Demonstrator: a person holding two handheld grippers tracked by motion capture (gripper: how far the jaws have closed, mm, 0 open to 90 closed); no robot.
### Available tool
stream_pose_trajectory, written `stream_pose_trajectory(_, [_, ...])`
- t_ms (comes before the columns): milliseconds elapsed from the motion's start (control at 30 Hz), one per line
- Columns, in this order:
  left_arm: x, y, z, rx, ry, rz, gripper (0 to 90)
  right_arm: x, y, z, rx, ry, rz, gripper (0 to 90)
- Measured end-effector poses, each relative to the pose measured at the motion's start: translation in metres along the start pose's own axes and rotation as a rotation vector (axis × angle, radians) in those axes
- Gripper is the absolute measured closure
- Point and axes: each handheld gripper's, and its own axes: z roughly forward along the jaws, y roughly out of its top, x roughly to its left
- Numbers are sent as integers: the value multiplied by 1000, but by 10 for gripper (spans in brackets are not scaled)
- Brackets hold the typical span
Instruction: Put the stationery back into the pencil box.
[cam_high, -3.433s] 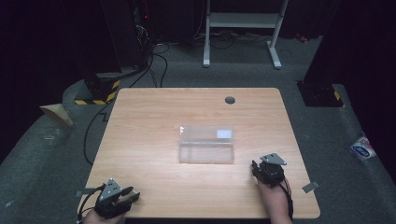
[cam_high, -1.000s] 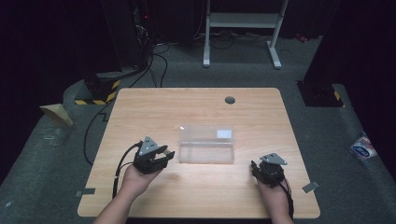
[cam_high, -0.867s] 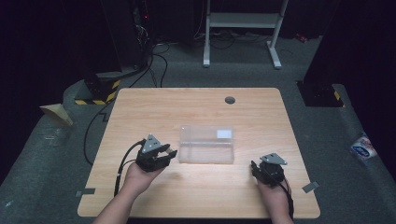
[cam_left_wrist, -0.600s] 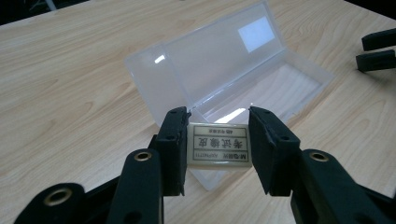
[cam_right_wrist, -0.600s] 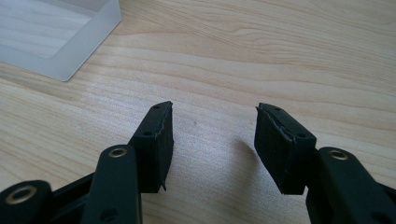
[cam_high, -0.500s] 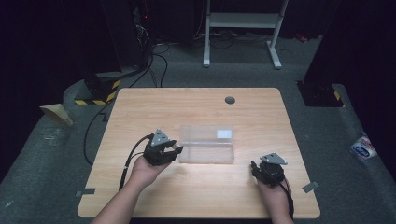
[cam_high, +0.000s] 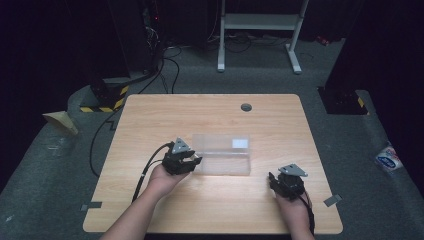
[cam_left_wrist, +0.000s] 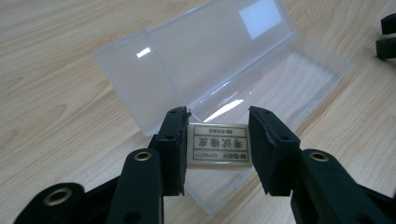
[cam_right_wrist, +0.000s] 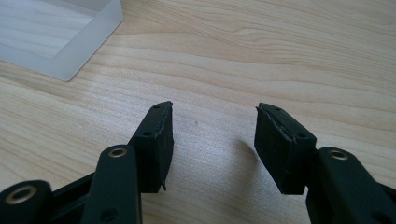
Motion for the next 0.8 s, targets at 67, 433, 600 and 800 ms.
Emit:
stream_pose_trajectory(67, [0, -1, 4, 9, -4, 1, 585, 0, 0, 0, 0, 1, 2, 466])
stream_pose_trajectory(433, [4, -7, 22, 55, -8, -7, 586, 1, 0, 0, 0, 2, 0, 467])
stream_pose_trajectory(600, [4, -9, 26, 73, 3, 5, 586, 1, 0, 0, 0, 3, 0, 467])
stream_pose_trajectory(800, [3, -12, 27, 86, 10, 21, 584, 1, 0, 0, 0, 3, -5, 467])
